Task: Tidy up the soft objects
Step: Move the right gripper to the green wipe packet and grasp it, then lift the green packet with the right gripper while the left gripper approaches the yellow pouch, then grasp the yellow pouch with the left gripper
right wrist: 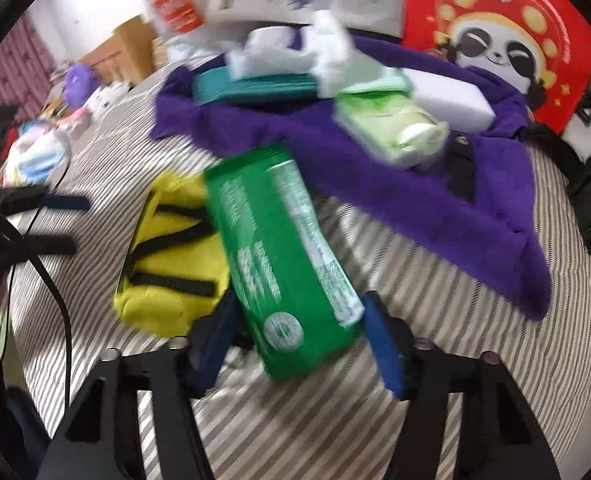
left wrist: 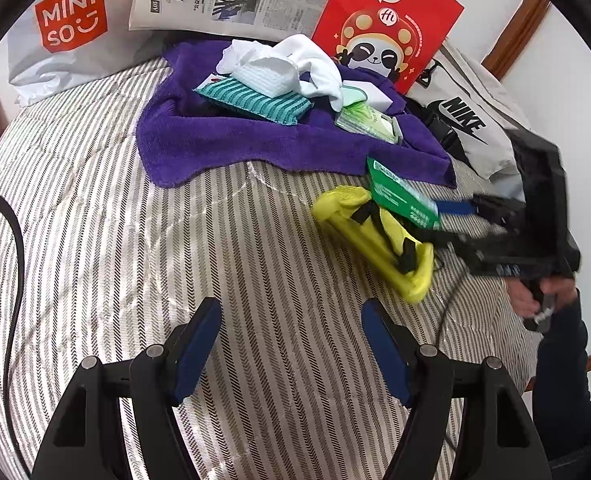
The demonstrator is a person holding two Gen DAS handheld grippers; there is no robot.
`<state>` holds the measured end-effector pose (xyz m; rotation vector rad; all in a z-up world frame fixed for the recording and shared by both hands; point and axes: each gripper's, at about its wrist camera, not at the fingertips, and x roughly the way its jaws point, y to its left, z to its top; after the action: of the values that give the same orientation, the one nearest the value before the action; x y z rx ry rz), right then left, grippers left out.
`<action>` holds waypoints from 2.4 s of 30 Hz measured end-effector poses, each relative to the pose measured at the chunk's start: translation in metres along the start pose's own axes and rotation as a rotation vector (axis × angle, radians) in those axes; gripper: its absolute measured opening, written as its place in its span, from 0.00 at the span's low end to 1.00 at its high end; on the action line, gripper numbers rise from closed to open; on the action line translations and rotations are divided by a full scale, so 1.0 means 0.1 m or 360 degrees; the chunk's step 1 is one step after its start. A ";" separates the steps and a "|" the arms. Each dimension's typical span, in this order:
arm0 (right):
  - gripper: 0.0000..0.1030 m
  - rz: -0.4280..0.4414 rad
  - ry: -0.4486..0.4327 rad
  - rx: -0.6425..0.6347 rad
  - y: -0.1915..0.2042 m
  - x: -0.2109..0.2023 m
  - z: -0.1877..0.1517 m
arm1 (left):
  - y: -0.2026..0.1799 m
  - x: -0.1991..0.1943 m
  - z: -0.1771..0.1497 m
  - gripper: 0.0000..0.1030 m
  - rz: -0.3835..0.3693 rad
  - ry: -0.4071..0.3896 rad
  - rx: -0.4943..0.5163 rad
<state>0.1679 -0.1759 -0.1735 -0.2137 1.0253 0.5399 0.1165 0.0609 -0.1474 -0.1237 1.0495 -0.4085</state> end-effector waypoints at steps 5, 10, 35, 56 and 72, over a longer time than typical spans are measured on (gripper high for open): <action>0.58 -0.0110 0.0004 -0.0106 0.18 0.01 -0.05 | 0.07 0.01 0.00 0.69 0.0015 0.0004 -0.0027; 0.68 -0.0118 -0.0020 -0.0106 0.14 0.07 0.04 | 0.07 0.03 0.00 0.69 0.0022 0.0017 -0.0022; 0.32 -0.0376 -0.0112 0.0474 -0.27 -0.31 -0.37 | -0.02 0.09 0.07 0.69 -0.0035 -0.0044 0.0029; 0.32 -0.0515 -0.0182 0.0636 -0.32 -0.39 -0.67 | -0.47 0.67 0.55 0.71 0.0080 0.0154 -0.0078; 0.36 -0.0531 -0.0328 0.0649 -0.29 -0.37 -0.77 | -1.07 1.18 0.82 0.91 0.0504 0.0221 0.0143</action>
<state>0.1098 -0.2442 -0.1837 0.0346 0.8544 0.0427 0.2094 -0.0902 -0.1717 0.1519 1.1630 -0.1777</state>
